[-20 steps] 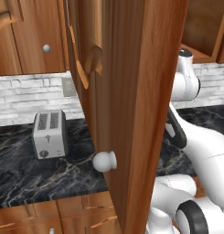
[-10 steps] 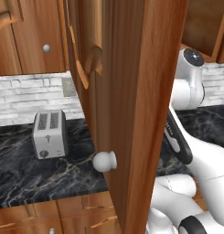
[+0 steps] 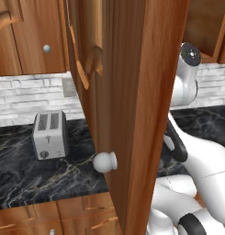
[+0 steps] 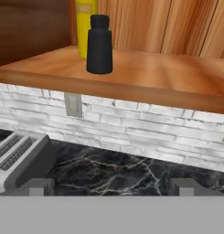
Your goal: Take 2 condiments from the cabinet and move them on the counter near the stove.Make sure the condiments are lined up with each other, next to each other.
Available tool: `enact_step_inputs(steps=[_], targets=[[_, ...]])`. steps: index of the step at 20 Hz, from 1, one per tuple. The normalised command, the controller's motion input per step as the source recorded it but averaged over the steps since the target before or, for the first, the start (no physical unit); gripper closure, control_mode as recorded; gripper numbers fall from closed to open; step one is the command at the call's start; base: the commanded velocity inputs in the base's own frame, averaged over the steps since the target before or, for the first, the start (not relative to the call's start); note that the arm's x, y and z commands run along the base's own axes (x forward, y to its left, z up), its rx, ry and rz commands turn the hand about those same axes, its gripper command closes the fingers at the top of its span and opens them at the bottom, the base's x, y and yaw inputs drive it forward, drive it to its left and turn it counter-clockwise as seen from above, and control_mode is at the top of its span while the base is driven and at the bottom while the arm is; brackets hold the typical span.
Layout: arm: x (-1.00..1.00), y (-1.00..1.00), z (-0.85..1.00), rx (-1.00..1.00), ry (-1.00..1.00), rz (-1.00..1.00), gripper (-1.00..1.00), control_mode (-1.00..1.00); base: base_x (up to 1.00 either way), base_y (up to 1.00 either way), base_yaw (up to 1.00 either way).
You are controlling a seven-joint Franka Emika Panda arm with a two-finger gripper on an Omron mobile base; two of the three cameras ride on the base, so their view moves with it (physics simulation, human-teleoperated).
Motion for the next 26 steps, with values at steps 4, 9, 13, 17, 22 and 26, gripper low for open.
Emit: enact_step_inputs(steps=[4,9,13,17,22,26], targets=[[0.28,0.28,0.44,0.0,-0.06,0.01,-1.0,-1.0,0.0,0.0,0.0],[0.36,0.21,0.28,0.0,0.0,0.0,-1.0,-1.0,0.0,0.0,0.0],[0.47,0.17,0.09,0.0,0.0,0.0,-1.0,-1.0,0.0,0.0,0.0],[0.54,0.11,0.01,0.0,0.0,0.0,-1.0,-1.0,0.0,0.0,0.0],[0.53,0.13,0.0,0.0,0.0,0.0,-1.0,-1.0,0.0,0.0,0.0],[0.47,0.14,0.01,0.0,0.0,0.0,-1.0,-1.0,0.0,0.0,0.0]])
